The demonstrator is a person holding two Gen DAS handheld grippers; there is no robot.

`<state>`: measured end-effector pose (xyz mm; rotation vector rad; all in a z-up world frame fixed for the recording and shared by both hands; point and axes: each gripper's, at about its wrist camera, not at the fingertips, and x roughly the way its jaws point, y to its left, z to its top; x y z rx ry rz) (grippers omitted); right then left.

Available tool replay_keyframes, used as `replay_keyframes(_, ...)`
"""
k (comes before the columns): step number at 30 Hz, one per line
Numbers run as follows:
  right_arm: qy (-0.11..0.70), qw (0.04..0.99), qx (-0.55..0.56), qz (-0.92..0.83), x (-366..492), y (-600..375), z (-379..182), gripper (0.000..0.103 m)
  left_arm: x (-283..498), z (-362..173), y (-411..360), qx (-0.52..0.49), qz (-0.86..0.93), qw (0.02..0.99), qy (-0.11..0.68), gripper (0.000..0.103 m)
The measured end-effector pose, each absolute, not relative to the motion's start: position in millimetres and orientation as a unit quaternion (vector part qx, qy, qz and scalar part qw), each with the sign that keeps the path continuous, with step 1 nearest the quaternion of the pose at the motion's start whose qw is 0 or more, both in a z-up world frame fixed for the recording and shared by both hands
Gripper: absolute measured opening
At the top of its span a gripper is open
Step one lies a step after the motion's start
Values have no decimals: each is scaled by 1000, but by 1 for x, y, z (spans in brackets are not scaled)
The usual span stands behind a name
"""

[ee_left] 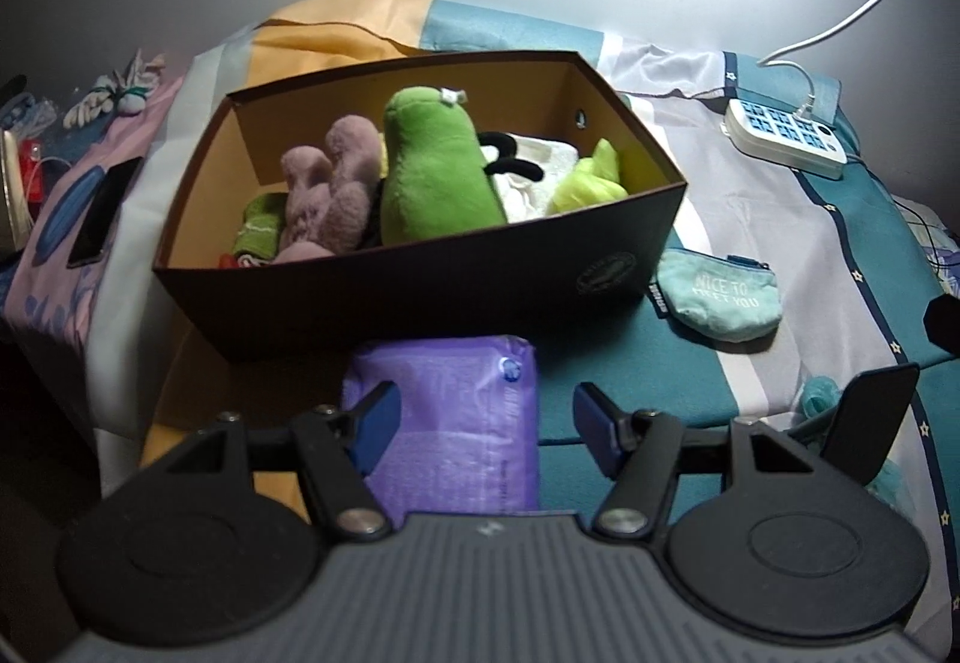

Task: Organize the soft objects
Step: 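Withdraw both tools from the box toward the purple wipes pack, then grasp the mint pouch with the left tool while the right tool grasps the teal mesh puff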

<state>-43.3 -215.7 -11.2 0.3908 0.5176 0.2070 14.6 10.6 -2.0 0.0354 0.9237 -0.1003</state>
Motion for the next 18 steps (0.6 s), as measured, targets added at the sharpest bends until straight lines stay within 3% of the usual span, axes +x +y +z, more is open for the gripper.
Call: replay_keyframes(18, 333, 918, 215, -12, -77, -293, -71, 43, 46, -43, -46, 24, -153, 869, 470, 65)
